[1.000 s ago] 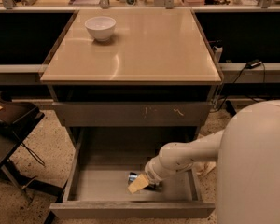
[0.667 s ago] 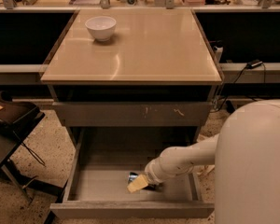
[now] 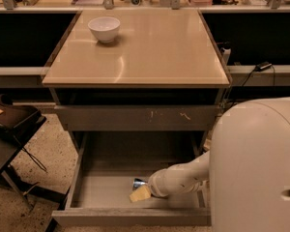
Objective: Pick redbull can from middle drawer and place on counter
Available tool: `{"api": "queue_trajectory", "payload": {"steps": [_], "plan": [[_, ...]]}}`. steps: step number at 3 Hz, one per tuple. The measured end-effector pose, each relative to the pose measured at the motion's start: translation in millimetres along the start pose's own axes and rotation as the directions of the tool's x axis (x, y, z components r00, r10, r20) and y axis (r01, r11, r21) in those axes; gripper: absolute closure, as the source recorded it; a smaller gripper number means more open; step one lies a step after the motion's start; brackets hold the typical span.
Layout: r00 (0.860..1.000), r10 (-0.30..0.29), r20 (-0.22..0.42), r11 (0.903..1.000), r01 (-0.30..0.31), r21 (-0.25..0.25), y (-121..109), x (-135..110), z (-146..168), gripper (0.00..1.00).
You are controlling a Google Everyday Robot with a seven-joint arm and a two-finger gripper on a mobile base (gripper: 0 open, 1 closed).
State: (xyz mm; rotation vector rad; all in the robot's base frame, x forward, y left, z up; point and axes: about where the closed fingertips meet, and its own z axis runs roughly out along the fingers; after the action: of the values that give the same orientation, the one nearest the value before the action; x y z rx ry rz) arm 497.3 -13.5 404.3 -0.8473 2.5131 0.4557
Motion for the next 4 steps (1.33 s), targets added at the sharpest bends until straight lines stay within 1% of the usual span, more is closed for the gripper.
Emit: {"api": "queue_trajectory", "payload": {"steps": [1,2,3,4], "plan": [[0.998,0.011,-0.056,0.9987,-0.014,-0.048,20.3,19.5,29.1,0.00],[0.999,0.036,-0.028,0.9988,-0.037,-0.031,23.5,11.0,39.5,0.00],[0.999,0.036,-0.028,0.9988,-0.037,-0.031,23.5,11.0,39.5,0.00],[0.999,0.023,-0.044,0.9996,-0.024,-0.014,22.3,23.4,60.8,0.00]]}}
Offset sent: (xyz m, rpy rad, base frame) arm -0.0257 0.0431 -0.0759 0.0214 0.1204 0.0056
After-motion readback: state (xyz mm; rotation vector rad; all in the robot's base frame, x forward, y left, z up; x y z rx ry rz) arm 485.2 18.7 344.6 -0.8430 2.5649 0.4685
